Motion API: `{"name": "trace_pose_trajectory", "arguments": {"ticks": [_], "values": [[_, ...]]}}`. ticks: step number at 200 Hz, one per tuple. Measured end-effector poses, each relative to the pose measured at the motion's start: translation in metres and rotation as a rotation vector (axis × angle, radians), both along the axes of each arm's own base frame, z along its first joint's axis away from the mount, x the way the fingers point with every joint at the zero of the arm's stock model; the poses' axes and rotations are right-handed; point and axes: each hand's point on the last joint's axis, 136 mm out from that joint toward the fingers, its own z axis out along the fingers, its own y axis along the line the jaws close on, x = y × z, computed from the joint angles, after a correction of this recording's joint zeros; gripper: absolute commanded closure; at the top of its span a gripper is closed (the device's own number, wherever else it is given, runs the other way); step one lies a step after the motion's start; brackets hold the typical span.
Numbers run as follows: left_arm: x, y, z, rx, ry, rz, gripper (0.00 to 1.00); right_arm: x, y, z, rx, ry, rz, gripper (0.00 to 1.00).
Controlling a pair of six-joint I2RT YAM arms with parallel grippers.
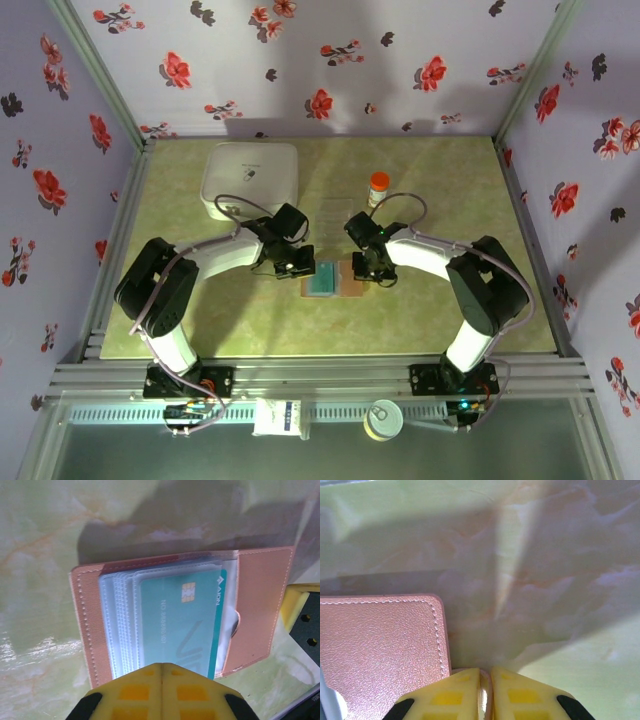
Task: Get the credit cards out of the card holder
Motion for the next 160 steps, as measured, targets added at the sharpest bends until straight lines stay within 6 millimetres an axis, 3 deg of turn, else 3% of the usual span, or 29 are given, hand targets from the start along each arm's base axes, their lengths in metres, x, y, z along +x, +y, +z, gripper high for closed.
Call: {"name": "trace_pose_trajectory", "arguments": {"ticks": [23, 59, 90, 123, 160], "values": [[0.001, -0.001, 0.002, 0.0, -0.006, -0.007, 1.0, -0.001, 0.006, 0.0, 0.031, 0.005, 0.006, 0.83], [0.002, -0.001, 0.006, 0.006, -0.01, -0.016, 1.0, -0.006, 0.0, 0.005, 0.008, 0.012, 0.006, 0.69], [0.003, 0.0, 0.007, 0.017, -0.017, -0.019, 1.0, -0.002, -0.003, 0.042, -0.003, -0.05, 0.008, 0.63], [0.004, 0.003, 0.006, 0.033, -0.022, -0.022, 1.0, 0.008, 0.016, 0.092, 0.038, -0.153, 0.04, 0.6], [0.004, 0.004, 0.006, 0.038, -0.026, -0.02, 1.0, 0.004, 0.046, 0.105, 0.152, -0.154, 0.086, 0.55]]}}
